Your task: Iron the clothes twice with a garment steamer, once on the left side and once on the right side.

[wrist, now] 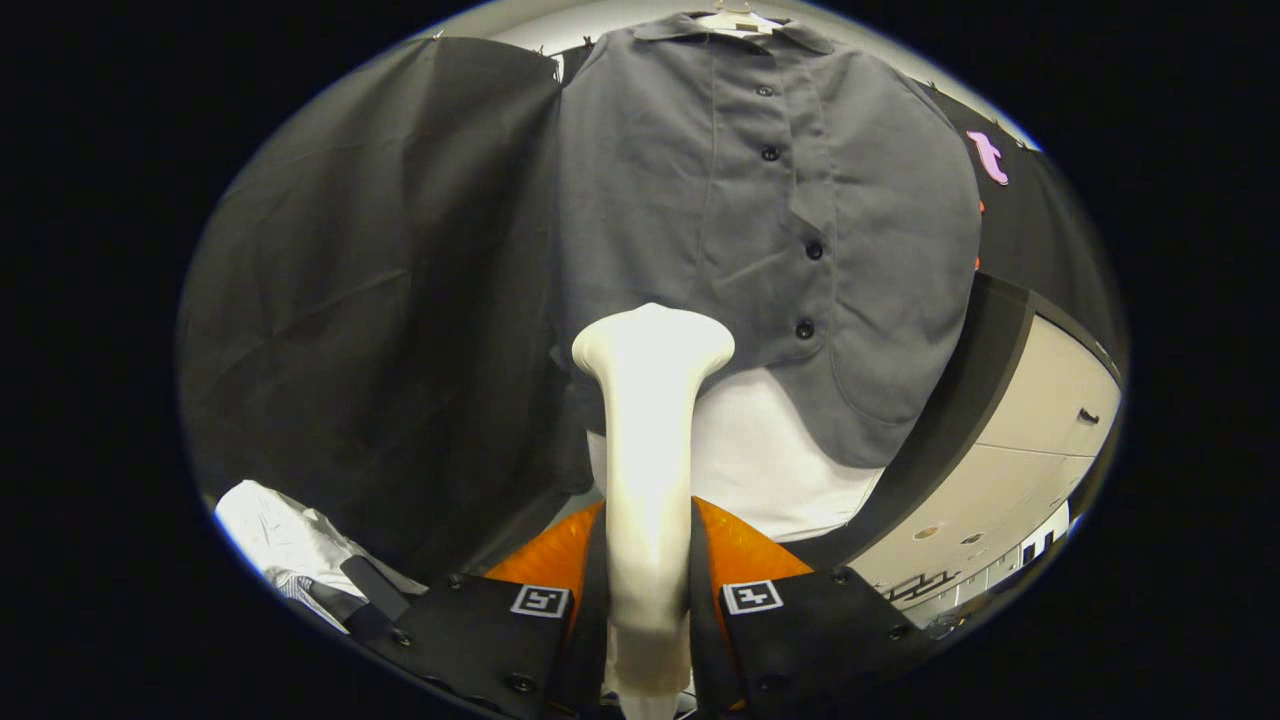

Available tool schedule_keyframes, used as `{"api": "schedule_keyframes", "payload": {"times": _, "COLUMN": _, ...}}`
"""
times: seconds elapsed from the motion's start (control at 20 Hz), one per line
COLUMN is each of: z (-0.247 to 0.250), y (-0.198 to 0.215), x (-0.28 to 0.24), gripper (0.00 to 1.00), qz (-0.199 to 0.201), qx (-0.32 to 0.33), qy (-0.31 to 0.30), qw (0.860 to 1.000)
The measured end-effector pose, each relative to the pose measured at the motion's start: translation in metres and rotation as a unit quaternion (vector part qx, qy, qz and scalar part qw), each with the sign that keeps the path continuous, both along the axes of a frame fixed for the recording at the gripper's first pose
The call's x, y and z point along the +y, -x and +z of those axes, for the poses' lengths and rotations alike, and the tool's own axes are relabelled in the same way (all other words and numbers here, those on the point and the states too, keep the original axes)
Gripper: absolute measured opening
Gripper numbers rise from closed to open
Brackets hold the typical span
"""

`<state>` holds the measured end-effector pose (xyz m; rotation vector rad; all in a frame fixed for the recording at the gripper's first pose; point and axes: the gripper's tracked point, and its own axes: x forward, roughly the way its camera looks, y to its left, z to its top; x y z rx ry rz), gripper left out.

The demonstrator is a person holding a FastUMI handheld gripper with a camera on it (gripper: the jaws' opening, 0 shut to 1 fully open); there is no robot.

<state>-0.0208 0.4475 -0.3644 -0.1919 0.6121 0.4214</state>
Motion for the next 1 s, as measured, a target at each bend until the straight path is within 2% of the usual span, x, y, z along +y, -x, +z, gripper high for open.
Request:
{"api": "schedule_keyframes", "payload": {"times": 0.45, "z": 0.117, "y": -0.013, "x": -0.005, "gripper": 0.42, "qz": 0.002, "qx": -0.091, "qy": -0.043, "qw": 0.995}}
{"api": "schedule_keyframes", "payload": {"times": 0.75, "z": 0.196, "y": -0.026, "x": -0.05, "gripper": 0.42, "qz": -0.028, "qx": -0.164, "qy": -0.059, "qw": 0.984}}
{"api": "schedule_keyframes", "payload": {"times": 1.0, "z": 0.238, "y": -0.033, "x": -0.092, "gripper": 0.42, "qz": -0.056, "qx": -0.201, "qy": -0.066, "qw": 0.976}}
